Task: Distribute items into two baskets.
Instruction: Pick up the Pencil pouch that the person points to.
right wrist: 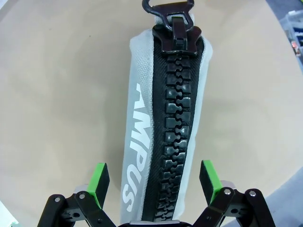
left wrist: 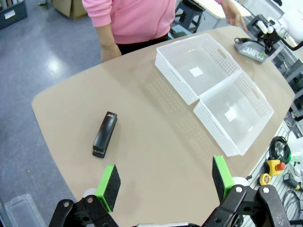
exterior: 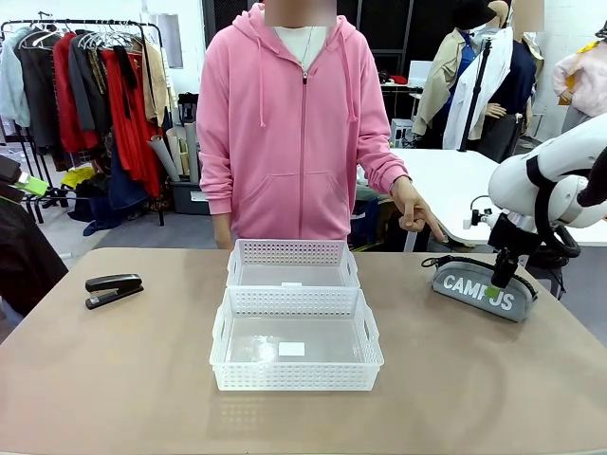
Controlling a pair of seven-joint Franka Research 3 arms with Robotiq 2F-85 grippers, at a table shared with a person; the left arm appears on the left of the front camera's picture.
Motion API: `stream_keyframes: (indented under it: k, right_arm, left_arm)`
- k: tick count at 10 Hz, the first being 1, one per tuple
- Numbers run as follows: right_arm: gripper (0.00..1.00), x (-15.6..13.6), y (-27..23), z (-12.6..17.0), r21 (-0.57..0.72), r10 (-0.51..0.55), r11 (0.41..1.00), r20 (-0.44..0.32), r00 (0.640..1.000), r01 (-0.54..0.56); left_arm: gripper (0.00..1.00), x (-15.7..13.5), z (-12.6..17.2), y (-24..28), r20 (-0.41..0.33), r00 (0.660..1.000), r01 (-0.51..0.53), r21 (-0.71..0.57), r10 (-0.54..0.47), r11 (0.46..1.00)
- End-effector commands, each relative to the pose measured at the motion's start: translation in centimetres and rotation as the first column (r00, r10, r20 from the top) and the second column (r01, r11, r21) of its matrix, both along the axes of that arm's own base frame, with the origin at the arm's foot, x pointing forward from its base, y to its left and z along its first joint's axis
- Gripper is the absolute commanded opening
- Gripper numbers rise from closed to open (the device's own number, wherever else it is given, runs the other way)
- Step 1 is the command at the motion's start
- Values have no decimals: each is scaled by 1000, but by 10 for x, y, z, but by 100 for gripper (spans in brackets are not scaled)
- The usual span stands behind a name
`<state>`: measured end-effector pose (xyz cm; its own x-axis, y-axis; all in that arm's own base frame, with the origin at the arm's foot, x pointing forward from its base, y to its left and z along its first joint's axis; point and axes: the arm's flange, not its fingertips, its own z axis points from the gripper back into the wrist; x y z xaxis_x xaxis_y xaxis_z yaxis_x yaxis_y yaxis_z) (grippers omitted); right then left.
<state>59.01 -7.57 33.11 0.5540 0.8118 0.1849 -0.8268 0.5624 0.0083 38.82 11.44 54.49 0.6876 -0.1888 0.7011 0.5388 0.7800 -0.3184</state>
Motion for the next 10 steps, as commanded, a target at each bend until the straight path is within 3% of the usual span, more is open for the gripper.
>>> stream_keyframes:
  k: [1,3,8,10]
  right_arm:
    - [100,-2,-1,0,15,10,1000,34,999,-10]
    - [100,-1,0,-1,14,7,1000,23,1000,-7]
    - [0,0,-1,1,8,3,1000,18,1000,-3]
    - [0,-1,0,2,9,2,1000,11,1000,-2]
  left_arm:
    - [100,0,0,1,13,1000,9,-10,-9,1000]
    - [100,0,0,1,13,1000,9,-10,-9,1000]
    - [100,0,0,1,13,1000,9,-10,-9,1000]
    - [100,0,0,1,13,1000,9,-10,-9,1000]
